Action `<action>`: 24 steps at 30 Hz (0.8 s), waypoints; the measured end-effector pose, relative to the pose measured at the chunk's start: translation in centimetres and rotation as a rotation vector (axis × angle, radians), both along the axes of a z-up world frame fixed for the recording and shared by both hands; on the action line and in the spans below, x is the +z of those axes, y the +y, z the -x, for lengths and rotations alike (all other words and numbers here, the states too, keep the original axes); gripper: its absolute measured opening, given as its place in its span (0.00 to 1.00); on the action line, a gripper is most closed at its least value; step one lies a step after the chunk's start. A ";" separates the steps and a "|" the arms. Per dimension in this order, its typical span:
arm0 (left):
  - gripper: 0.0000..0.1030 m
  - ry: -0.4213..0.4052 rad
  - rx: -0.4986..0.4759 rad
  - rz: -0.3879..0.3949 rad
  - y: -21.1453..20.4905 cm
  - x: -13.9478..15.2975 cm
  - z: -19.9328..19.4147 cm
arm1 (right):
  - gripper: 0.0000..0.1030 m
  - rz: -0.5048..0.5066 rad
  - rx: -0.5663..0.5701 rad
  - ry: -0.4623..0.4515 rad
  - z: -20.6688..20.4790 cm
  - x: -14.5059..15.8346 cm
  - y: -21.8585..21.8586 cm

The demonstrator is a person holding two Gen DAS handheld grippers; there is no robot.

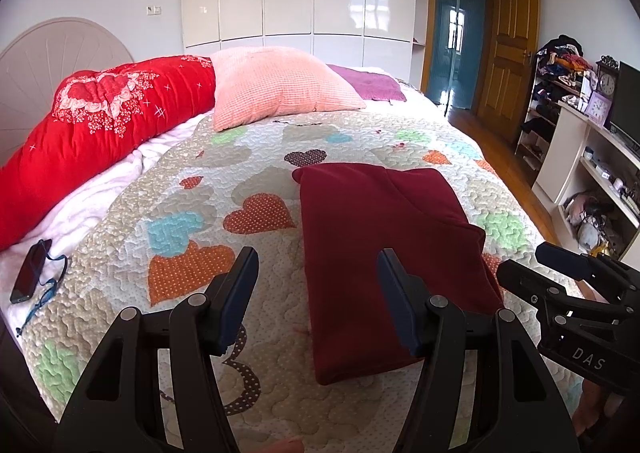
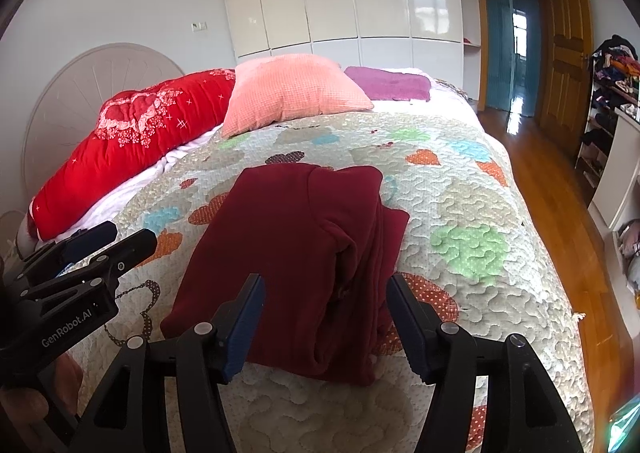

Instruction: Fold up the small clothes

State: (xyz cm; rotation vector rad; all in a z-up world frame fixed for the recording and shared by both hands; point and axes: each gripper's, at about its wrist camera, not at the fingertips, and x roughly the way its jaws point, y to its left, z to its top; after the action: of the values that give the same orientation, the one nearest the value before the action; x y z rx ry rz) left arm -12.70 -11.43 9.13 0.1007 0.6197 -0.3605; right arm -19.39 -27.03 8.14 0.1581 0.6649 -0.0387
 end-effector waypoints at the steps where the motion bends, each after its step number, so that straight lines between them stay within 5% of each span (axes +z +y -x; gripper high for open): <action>1: 0.60 0.000 0.000 -0.001 0.0 0.0 0.0 | 0.59 0.000 0.000 0.001 0.0 0.0 0.0; 24: 0.60 0.025 -0.003 -0.016 -0.4 -1.0 -0.6 | 0.66 -0.014 0.001 0.040 -0.9 -1.2 -0.4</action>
State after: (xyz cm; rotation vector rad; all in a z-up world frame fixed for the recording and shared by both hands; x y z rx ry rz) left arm -12.12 -11.80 8.14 0.1121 0.6475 -0.3602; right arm -18.47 -27.45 6.92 0.1708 0.7050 -0.0362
